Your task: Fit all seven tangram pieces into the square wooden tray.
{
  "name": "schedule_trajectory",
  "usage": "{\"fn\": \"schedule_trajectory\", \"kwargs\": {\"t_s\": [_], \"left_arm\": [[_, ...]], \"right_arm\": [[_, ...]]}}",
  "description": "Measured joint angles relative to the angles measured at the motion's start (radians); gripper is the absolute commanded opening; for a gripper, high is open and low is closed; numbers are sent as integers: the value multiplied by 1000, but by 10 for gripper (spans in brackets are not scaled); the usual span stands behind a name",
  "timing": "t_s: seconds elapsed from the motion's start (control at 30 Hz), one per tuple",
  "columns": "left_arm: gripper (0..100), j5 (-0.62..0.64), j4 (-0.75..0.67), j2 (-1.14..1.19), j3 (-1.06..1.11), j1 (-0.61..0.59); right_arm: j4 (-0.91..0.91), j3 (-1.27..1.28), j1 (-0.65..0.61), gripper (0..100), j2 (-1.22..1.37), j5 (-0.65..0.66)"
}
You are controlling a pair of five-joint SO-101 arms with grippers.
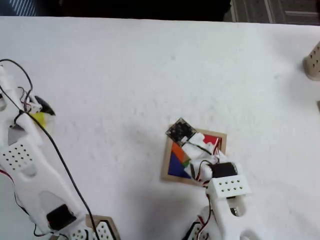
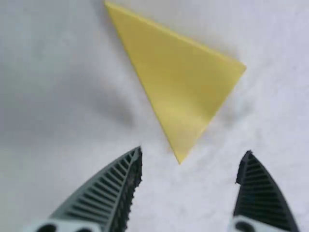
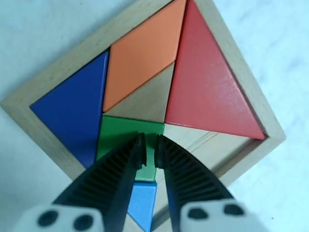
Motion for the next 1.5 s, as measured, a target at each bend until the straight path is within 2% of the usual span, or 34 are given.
{"fn": "schedule_trajectory", "kwargs": {"t_s": [0.1, 0.27, 0.4, 0.57, 0.8, 1.07, 1.2, 1.5], "left_arm": [[321, -8, 5, -81, 81, 2], [321, -17, -23, -259, 342, 3], [322, 3, -167, -393, 508, 3], [323, 92, -371, -414, 588, 2], [324, 137, -471, -373, 594, -6], [324, 157, -473, -224, 506, -6], [324, 210, -473, -157, 417, -8], [321, 252, -473, -110, 331, -11]], "right_arm": [[0, 0, 0, 46, 0, 0], [0, 0, 0, 46, 0, 0], [0, 0, 0, 46, 0, 0], [0, 0, 0, 46, 0, 0], [0, 0, 0, 46, 0, 0], [0, 0, 0, 48, 0, 0], [0, 0, 0, 48, 0, 0], [0, 0, 0, 48, 0, 0]]}}
